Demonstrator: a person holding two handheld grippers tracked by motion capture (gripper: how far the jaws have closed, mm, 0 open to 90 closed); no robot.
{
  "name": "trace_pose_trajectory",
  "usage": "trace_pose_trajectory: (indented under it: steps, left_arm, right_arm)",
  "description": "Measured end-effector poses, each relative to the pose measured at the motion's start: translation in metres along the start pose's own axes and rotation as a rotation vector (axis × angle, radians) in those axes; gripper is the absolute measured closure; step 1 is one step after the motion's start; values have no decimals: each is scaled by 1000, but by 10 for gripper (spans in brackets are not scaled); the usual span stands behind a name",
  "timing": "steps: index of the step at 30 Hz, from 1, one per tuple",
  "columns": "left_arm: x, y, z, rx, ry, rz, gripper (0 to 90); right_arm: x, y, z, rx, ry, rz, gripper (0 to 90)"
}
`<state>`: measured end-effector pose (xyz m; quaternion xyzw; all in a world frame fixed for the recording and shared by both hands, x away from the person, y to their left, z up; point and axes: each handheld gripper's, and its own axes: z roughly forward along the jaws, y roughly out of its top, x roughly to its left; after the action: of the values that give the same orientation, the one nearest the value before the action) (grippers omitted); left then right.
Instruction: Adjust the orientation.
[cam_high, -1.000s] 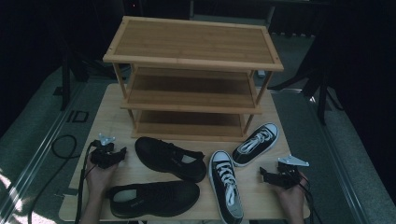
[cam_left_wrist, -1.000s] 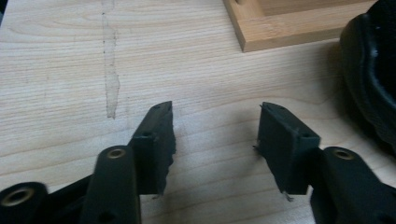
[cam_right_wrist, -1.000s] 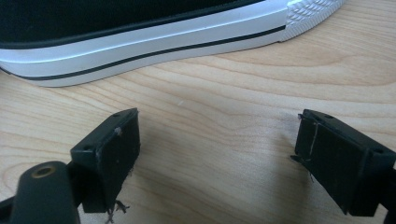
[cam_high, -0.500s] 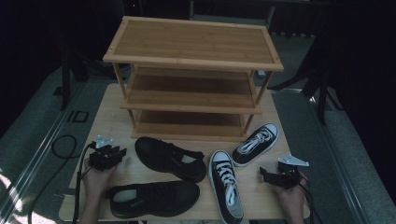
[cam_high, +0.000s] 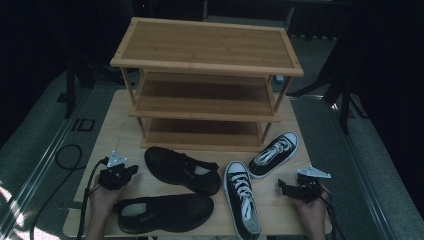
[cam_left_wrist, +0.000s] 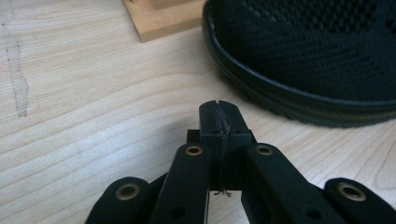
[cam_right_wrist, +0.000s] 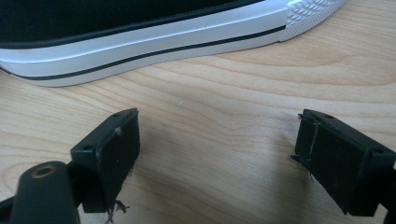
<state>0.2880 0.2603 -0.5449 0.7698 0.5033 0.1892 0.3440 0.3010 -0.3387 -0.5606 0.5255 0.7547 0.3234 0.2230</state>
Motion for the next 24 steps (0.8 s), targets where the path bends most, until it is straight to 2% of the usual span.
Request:
trace_pose_trajectory:
  steps: [5, 9, 12, 15, 20, 24]
  left_arm:
    - [-6, -2, 3, 15, 1, 39, 900]
    - [-8, -2, 6, 2, -21, 41, 900]
    - [-10, -1, 9, 16, -20, 48, 900]
    - [-12, -1, 12, 23, -40, 51, 900]
    - [-16, 1, 16, 39, -46, 76, 900]
    - [-14, 2, 19, 48, -57, 86, 900]
  right_arm:
    - [0, 0, 0, 1, 0, -1, 139]
    - [0, 0, 0, 0, 0, 0, 139]
    - [0, 0, 0, 0, 0, 0, 139]
    - [0, 0, 0, 0, 0, 0, 139]
    - [0, 0, 0, 0, 0, 0, 139]
    - [0, 0, 0, 0, 0, 0, 138]
